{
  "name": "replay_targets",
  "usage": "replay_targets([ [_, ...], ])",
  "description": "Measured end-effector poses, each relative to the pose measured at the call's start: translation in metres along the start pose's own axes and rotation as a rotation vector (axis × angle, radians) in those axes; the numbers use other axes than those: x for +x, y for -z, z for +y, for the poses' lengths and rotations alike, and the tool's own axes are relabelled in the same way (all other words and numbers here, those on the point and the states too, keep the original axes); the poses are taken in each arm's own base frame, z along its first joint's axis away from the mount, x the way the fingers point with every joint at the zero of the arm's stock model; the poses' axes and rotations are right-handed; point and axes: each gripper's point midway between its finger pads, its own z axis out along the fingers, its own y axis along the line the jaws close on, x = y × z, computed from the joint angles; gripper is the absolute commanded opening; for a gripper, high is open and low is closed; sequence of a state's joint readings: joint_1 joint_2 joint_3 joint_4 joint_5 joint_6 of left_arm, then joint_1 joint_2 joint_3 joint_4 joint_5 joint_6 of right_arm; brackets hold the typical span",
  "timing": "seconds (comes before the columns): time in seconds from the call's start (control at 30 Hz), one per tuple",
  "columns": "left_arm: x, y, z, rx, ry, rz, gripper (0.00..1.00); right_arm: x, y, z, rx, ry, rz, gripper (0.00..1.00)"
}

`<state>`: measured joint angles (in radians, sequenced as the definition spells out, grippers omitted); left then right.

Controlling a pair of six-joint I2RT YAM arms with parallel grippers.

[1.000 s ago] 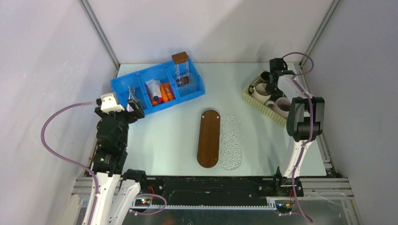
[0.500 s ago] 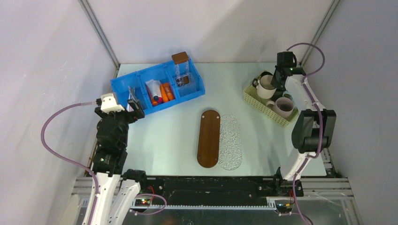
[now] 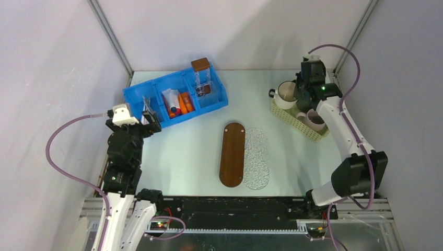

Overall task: Prepare toiletry sets of a toothbrush and toothpaste on the tray
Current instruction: Pick up the cup from the storage box, then place the cup on the tray.

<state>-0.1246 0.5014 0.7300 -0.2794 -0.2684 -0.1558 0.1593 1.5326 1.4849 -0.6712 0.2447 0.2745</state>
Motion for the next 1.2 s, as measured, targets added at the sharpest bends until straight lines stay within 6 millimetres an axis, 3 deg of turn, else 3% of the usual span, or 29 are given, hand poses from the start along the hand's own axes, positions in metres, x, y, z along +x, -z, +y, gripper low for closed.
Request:
replay_targets([
  [0.17, 0.000, 0.000, -0.002, 0.010, 0.000, 0.002, 0.98, 0.036, 0.021, 0.026, -0.089, 0.063, 0.042, 0.00],
  [0.3, 0.001, -0.001, -0.002, 0.010, -0.001, 0.006, 0.98, 0.079, 0.022, 0.041, -0.136, 0.116, 0.125, 0.00],
  [0.53, 0.004, -0.003, -0.002, 0.009, -0.004, 0.016, 0.98, 0.152, 0.010, 0.036, -0.137, 0.164, 0.276, 0.00],
  [0.63, 0.005, -0.003, -0.002, 0.008, -0.004, 0.020, 0.98, 0.165, 0.009, 0.040, -0.150, 0.172, 0.292, 0.00],
  [0.97, 0.008, -0.006, -0.003, 0.007, -0.009, 0.034, 0.99, 0.172, 0.003, 0.077, -0.279, 0.158, 0.235, 0.00],
  [1.2, 0.009, -0.007, -0.003, 0.008, -0.009, 0.036, 0.98, 0.183, -0.001, 0.087, -0.287, 0.147, 0.238, 0.00],
])
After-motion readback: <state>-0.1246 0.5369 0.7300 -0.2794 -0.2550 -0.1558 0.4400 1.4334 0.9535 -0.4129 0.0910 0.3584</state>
